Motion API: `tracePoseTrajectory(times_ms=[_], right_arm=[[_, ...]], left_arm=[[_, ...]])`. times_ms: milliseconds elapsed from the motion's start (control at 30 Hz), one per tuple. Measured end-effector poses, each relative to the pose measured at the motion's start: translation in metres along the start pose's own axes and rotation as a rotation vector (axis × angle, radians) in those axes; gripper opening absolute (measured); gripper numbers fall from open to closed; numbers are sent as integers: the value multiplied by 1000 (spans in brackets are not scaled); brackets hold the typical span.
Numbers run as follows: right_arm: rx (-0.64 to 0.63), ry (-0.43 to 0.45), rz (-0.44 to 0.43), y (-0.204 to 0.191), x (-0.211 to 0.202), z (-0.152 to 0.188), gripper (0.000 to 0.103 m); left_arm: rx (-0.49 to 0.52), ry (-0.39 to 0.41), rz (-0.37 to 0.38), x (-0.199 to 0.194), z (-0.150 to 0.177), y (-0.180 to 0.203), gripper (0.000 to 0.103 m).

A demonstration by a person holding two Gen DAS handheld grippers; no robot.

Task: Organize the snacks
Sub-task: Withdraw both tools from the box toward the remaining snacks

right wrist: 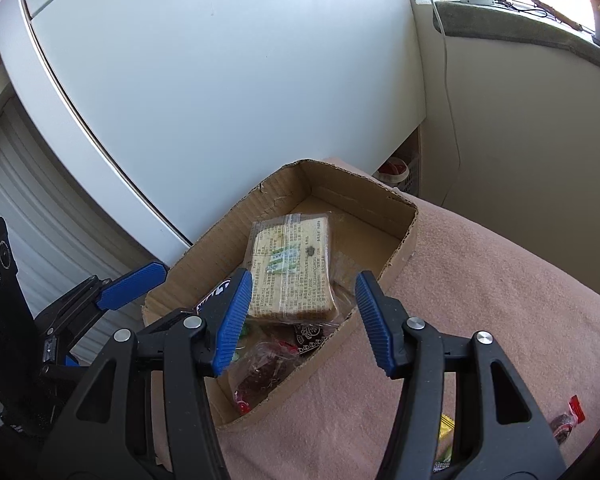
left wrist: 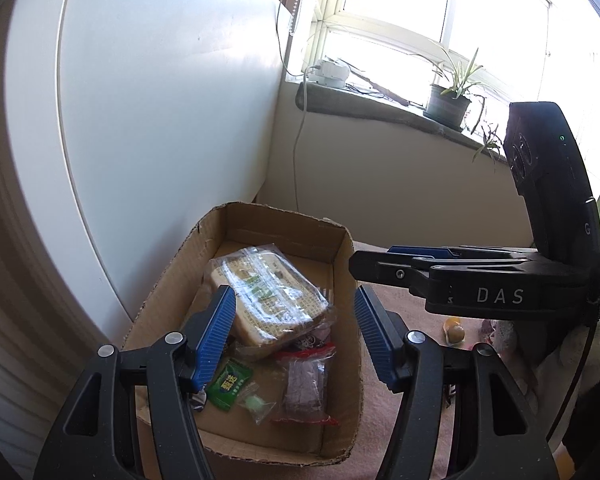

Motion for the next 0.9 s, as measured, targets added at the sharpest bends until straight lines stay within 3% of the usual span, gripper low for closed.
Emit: tracePoseTrajectory(times_ms=[33,100,300,367,433,500,900], right_arm=[[-2,4,12,1,-5,3,70],[-14,20,43,3,-16,8,78],[-36,39,124,12,-52,32,78],[-33,37,149,18,-64,43,82],[-23,35,176,25,-77,56,95],[-16,36,203,34,-88,68,99],[46,12,348,87,-139,156,99]], left_arm=[[3,0,3,-1,2,2,61],[9,1,8,-4,5,7,61],[23,-8,30,-9,17,20,61],[29,-12,40,-11,23,25,61],[31,-16,47,-12,28,29,62],[36,-26,60,-12,35,35,63],[113,-98,123,-4,78,81,64]])
Point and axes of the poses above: each gripper's, at about its wrist camera, not at the fingertips, and x roughly the way its jaws point, y to its right, z to its underside, the point moved 8 cm from there along x, roughly the way its jaws point, and after that the axes turned 10 degrees about -x, right-handed, at the moved point
